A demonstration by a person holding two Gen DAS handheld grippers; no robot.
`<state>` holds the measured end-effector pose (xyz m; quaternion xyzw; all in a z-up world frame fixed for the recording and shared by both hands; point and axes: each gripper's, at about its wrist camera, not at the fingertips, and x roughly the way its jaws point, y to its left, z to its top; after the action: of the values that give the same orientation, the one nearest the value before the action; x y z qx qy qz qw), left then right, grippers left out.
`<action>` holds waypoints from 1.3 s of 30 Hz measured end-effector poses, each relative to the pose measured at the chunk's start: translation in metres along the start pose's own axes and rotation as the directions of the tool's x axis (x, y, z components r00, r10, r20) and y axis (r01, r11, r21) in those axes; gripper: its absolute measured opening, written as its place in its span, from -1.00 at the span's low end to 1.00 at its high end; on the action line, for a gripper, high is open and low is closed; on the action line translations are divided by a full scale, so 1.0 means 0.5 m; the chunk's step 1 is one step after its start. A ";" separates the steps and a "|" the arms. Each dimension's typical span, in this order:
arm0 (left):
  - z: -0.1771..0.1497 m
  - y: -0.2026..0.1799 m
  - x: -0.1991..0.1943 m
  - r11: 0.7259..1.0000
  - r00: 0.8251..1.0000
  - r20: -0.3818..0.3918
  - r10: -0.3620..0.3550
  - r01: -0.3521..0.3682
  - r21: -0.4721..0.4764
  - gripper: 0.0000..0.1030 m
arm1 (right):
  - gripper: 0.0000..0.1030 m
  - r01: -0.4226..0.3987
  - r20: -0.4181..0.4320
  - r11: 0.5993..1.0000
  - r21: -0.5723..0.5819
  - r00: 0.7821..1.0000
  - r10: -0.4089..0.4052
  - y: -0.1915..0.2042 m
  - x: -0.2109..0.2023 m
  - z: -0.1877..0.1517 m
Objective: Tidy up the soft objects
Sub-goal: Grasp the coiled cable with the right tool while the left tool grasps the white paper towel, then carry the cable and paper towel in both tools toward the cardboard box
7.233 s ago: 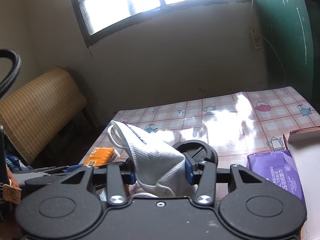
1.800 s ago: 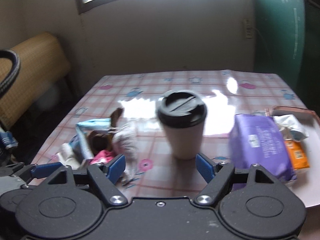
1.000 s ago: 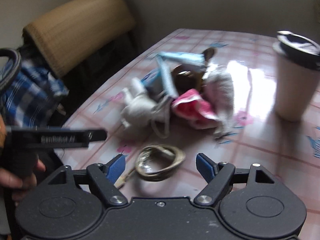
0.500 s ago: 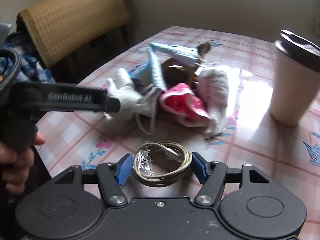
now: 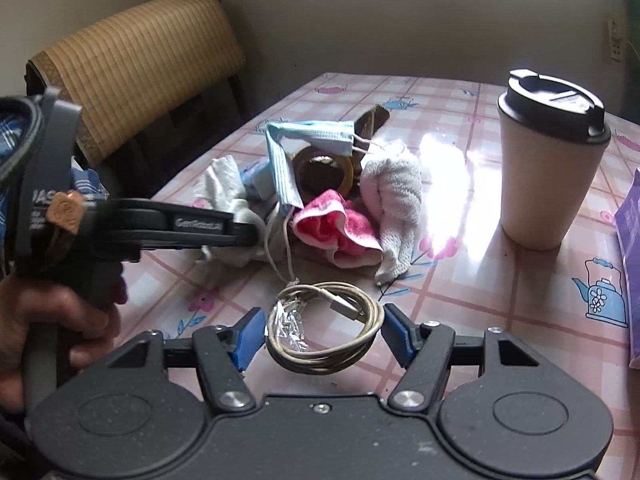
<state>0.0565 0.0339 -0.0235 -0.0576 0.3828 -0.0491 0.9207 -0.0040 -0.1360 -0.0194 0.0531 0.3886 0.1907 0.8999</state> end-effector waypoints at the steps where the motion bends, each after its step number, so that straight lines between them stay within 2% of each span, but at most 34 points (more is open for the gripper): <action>1: 0.001 0.001 -0.014 1.000 1.000 0.010 0.009 -0.009 0.005 -0.45 | 0.48 -0.002 0.005 1.000 -0.002 1.000 0.002 0.001 -0.004 0.002; 8: 0.014 0.003 -0.092 0.999 0.998 0.041 0.038 -0.039 0.021 -0.47 | 0.48 -0.026 0.053 1.000 -0.005 0.998 0.026 0.007 -0.031 0.025; 14: 0.043 -0.042 -0.115 0.997 0.997 0.075 0.033 -0.038 0.063 -0.46 | 0.48 -0.006 0.108 1.000 0.005 0.994 0.005 -0.002 -0.066 0.074; 26: 0.103 -0.122 -0.098 0.993 0.995 0.097 -0.006 -0.005 0.117 -0.46 | 0.48 0.059 0.178 0.997 0.056 0.982 -0.068 -0.037 -0.112 0.190; 39: 0.125 -0.153 -0.118 0.990 0.993 0.115 -0.016 0.000 0.143 -0.46 | 0.48 0.070 0.196 0.994 0.081 0.977 -0.084 -0.048 -0.142 0.210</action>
<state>0.0559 -0.0296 0.0724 0.0042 0.3241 -0.0766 0.9429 0.0341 -0.1800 0.0957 0.0899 0.3053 0.1350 0.9383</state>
